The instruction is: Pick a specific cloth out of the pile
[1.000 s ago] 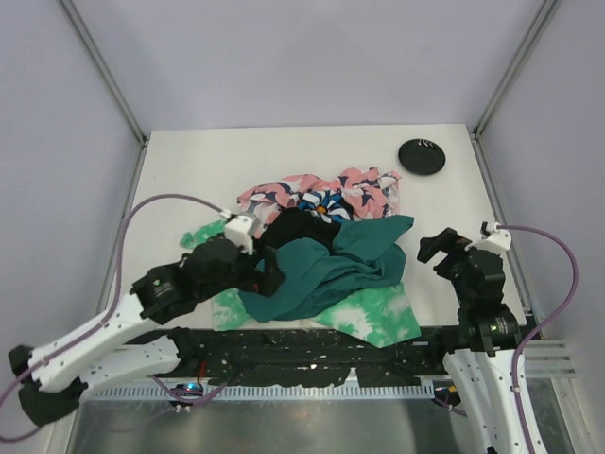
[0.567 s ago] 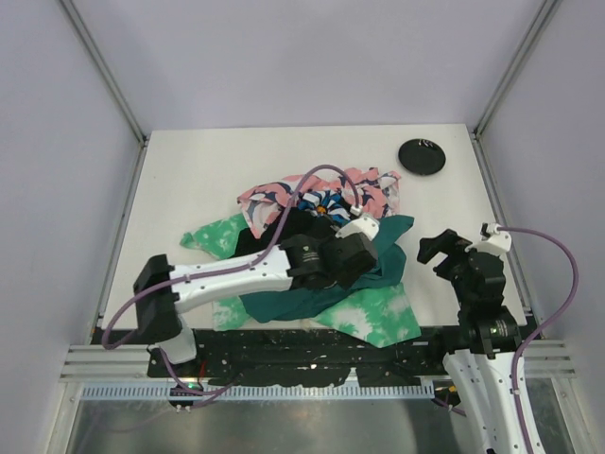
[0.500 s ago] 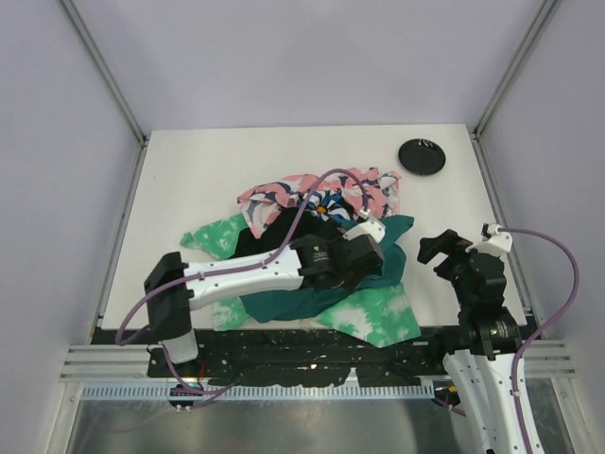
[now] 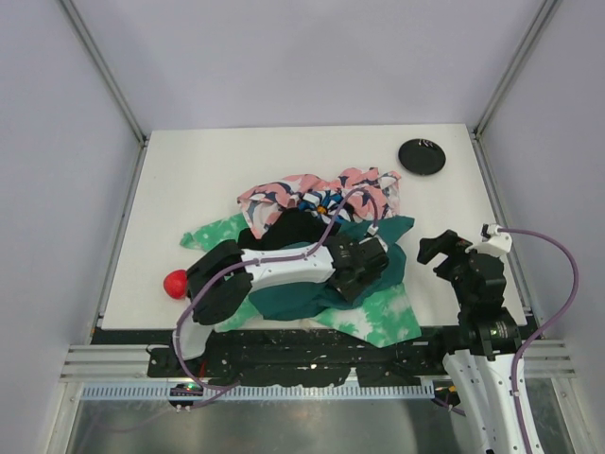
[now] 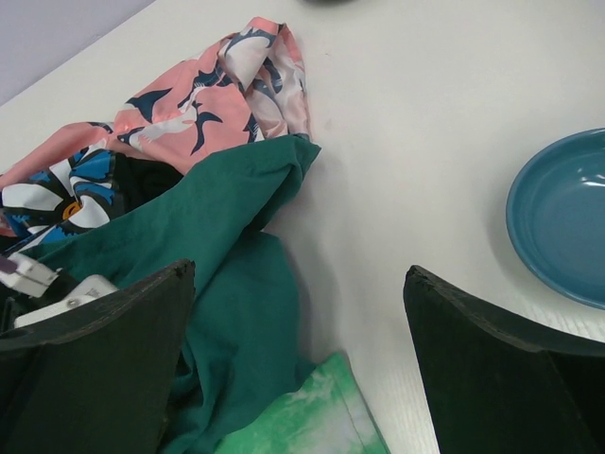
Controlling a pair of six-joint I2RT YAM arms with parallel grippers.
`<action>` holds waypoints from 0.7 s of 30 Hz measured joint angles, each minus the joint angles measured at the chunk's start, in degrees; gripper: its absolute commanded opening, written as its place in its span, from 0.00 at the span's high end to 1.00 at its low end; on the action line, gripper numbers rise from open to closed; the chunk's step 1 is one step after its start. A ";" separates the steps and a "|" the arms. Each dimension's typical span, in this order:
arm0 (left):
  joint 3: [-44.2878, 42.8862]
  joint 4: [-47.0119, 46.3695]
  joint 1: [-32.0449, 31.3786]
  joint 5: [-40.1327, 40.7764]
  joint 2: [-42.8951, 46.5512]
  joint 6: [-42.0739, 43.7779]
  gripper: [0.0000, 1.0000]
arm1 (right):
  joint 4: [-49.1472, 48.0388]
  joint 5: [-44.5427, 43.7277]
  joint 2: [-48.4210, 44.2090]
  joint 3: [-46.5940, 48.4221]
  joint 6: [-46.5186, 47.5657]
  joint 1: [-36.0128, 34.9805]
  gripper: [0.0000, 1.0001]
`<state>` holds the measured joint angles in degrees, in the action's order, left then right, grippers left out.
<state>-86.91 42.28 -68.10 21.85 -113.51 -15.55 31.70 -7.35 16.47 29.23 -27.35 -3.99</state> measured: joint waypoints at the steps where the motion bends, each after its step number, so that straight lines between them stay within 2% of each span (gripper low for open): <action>1: -0.37 -0.33 0.57 0.13 -1.55 -0.35 0.00 | -0.02 0.00 0.00 0.00 -0.02 0.00 0.05; 4: -3.72 1.27 1.11 0.92 -6.01 -1.20 0.00 | -0.17 0.26 0.00 -0.15 -0.02 0.00 0.05; 5: -5.46 2.60 1.14 1.11 -7.43 -1.73 0.05 | -0.22 0.44 0.00 -0.22 -0.02 0.00 0.05; 6: -6.97 3.82 1.18 1.33 -8.59 -2.21 0.13 | -0.22 0.52 -0.02 -0.22 -0.02 0.00 0.05; 7: -7.96 4.79 1.20 1.38 -9.31 -2.56 0.24 | -0.28 0.61 -0.07 -0.24 -0.02 0.00 0.05; 8: -8.94 5.70 1.25 1.53 -9.92 -3.13 0.40 | -0.35 0.63 -0.15 -0.26 -0.02 0.00 0.05; 9: -9.49 6.19 1.29 1.55 -10.34 -3.76 0.62 | -0.39 0.61 -0.35 -0.26 -0.02 0.00 0.05; 10: -9.84 6.40 1.40 1.81 -10.71 -4.31 0.90 | -0.37 0.61 -0.57 -0.28 -0.02 0.00 0.05; 11: -10.05 6.47 1.57 1.62 -11.13 -5.14 1.00 | -0.39 0.59 -0.79 -0.31 -0.02 0.00 0.05; 17: -10.25 7.15 1.75 3.08 -11.21 -9.31 1.00 | -0.33 -0.24 -2.19 -0.33 -0.02 0.00 0.05; 21: -7.67 5.88 2.89 5.35 -7.91 -11.15 1.00 | -0.37 -1.11 -3.32 -0.44 -0.04 0.00 0.05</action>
<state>-94.59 48.16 -65.21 27.20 -121.43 -26.70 31.33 -8.47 13.15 28.80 -27.40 -3.99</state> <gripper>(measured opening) 0.184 0.954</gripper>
